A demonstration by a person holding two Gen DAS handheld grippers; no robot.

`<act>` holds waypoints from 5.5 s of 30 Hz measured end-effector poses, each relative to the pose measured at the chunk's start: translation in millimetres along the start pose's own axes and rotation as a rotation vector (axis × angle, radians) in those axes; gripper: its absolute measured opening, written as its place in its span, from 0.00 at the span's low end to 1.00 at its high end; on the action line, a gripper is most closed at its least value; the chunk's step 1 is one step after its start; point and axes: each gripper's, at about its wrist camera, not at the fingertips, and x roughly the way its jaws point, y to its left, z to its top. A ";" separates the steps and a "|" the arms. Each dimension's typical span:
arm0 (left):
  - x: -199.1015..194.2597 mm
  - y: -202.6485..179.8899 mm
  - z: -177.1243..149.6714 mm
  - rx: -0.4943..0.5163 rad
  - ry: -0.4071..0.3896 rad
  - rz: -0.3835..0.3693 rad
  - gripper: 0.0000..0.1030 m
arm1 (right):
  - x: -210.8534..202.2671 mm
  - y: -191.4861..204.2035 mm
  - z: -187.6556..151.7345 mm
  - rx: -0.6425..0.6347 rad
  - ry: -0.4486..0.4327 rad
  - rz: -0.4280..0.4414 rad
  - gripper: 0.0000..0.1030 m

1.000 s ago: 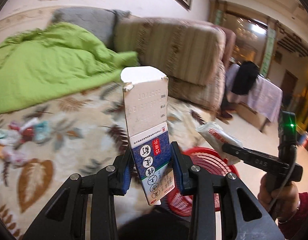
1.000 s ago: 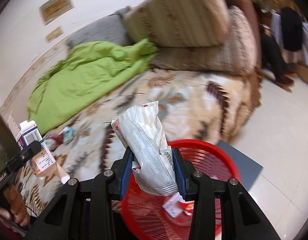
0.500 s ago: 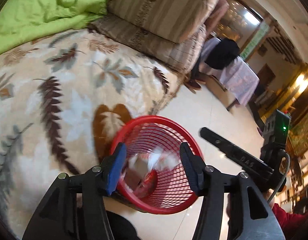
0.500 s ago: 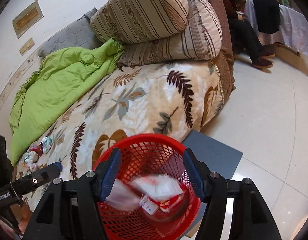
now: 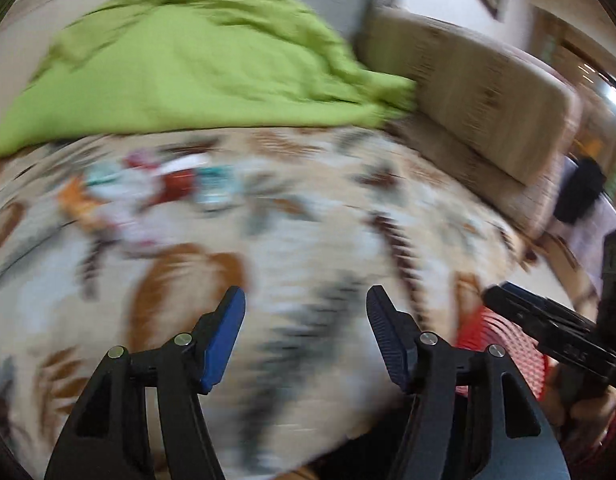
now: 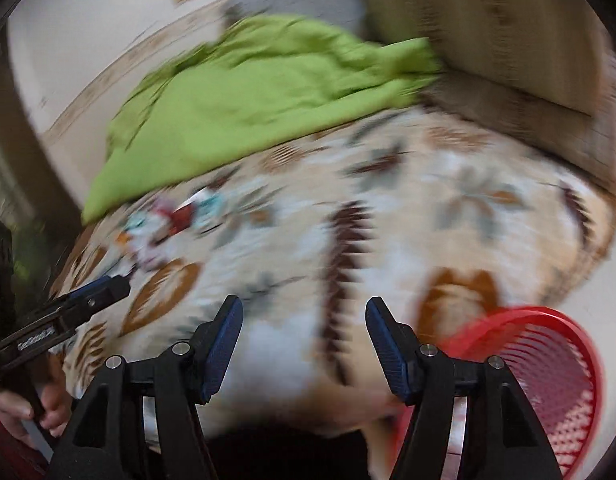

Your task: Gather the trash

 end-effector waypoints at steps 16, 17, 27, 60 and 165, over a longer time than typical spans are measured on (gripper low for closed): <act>88.2 148.7 48.5 -0.392 0.105 0.095 0.56 | 78.1 86.3 17.1 -0.050 0.005 0.143 0.66; 97.5 147.7 51.5 -0.392 0.113 0.099 0.56 | 80.5 86.4 18.7 -0.050 0.011 0.141 0.66; 89.3 130.2 44.9 -0.264 0.058 0.168 0.45 | 130.3 97.3 69.4 -0.062 0.084 0.147 0.67; 42.2 152.8 24.3 -0.151 -0.137 0.384 0.45 | 172.0 174.2 57.8 -0.152 0.017 0.038 0.35; 47.1 148.7 20.5 -0.097 -0.139 0.498 0.45 | 190.5 184.4 57.5 -0.259 0.010 0.066 0.35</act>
